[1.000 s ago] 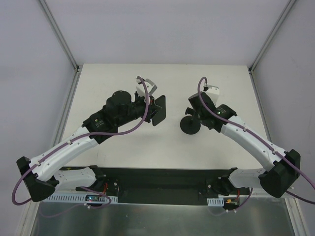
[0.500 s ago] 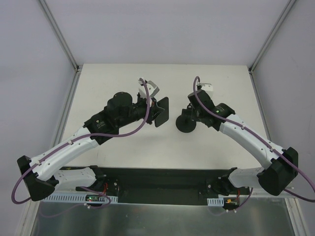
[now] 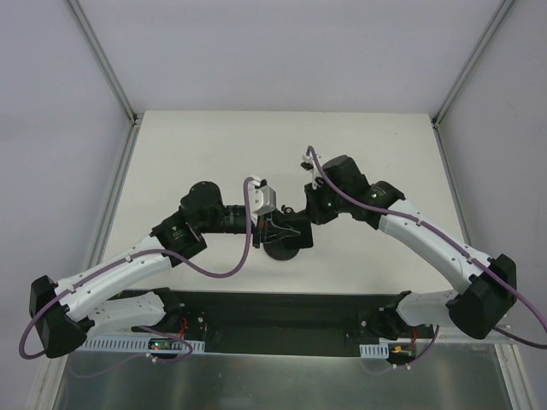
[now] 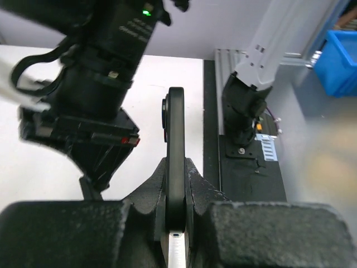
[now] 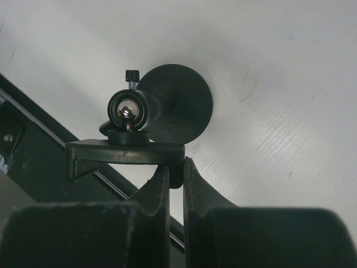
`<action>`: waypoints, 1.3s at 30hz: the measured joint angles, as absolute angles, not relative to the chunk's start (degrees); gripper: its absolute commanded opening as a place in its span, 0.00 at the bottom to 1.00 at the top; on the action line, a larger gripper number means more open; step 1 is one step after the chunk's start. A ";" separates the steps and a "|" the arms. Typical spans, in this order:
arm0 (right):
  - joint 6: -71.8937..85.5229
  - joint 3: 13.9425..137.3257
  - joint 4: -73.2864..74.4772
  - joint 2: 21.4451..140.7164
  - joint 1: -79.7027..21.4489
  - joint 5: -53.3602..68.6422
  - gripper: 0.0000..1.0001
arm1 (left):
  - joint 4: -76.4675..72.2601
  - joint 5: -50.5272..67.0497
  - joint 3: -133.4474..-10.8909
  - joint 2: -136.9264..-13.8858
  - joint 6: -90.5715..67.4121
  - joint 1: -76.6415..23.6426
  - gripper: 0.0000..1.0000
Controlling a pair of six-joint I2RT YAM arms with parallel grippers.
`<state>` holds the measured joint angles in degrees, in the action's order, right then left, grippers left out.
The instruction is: Place the phone on the phone stand
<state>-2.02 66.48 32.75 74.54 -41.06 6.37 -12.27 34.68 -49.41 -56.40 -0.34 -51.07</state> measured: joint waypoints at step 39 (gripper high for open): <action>-15.51 66.54 31.33 74.41 -41.74 24.32 0.01 | -9.96 61.10 -58.78 -76.44 5.48 -43.44 0.00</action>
